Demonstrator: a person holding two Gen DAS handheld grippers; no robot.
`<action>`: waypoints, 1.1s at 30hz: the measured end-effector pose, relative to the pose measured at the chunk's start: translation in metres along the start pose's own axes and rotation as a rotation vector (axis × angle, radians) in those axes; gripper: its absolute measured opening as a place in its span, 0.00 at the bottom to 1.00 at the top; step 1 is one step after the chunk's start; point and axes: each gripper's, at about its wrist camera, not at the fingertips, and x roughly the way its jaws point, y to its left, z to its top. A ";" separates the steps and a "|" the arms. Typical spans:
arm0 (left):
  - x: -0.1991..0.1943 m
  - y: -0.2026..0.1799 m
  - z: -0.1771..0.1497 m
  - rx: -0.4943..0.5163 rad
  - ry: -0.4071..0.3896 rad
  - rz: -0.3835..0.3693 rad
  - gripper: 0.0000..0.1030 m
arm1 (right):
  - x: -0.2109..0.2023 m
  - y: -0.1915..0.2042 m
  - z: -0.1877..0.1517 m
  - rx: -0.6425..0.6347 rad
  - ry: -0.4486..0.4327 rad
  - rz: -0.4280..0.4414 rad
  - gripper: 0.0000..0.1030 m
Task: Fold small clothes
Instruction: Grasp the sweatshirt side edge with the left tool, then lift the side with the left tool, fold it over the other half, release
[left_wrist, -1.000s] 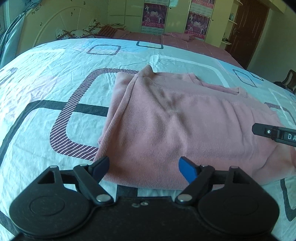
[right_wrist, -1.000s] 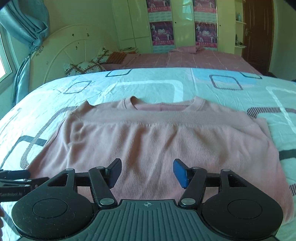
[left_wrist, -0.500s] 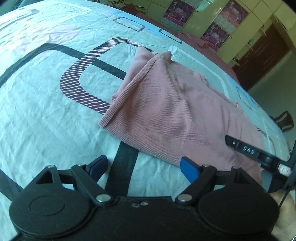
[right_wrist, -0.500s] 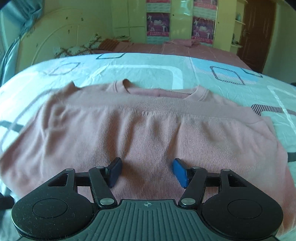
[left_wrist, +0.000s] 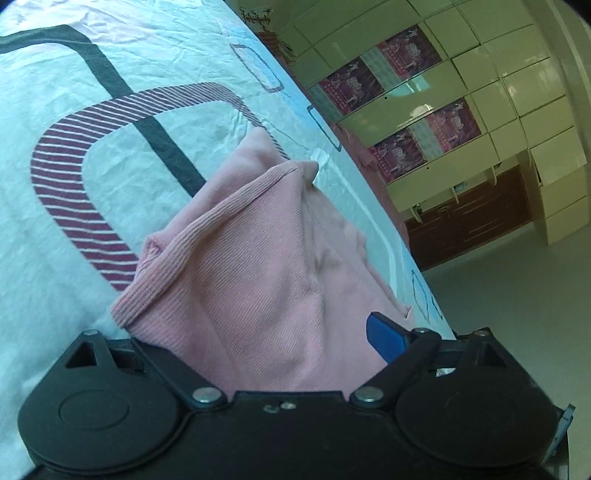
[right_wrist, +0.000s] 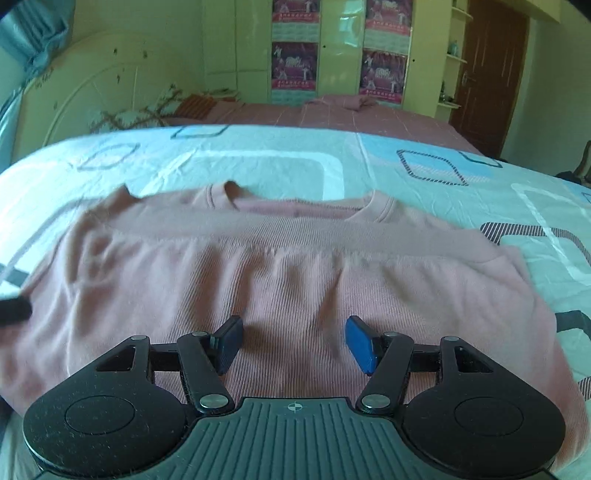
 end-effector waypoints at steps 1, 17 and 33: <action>0.003 0.000 0.001 0.001 -0.011 -0.008 0.83 | -0.001 0.000 0.001 0.005 -0.005 -0.001 0.59; 0.024 0.019 0.012 -0.037 -0.010 -0.037 0.11 | 0.015 0.010 -0.003 -0.047 0.039 -0.087 0.60; 0.000 -0.072 0.001 0.215 -0.127 0.022 0.10 | 0.011 -0.016 0.002 -0.061 -0.022 0.064 0.64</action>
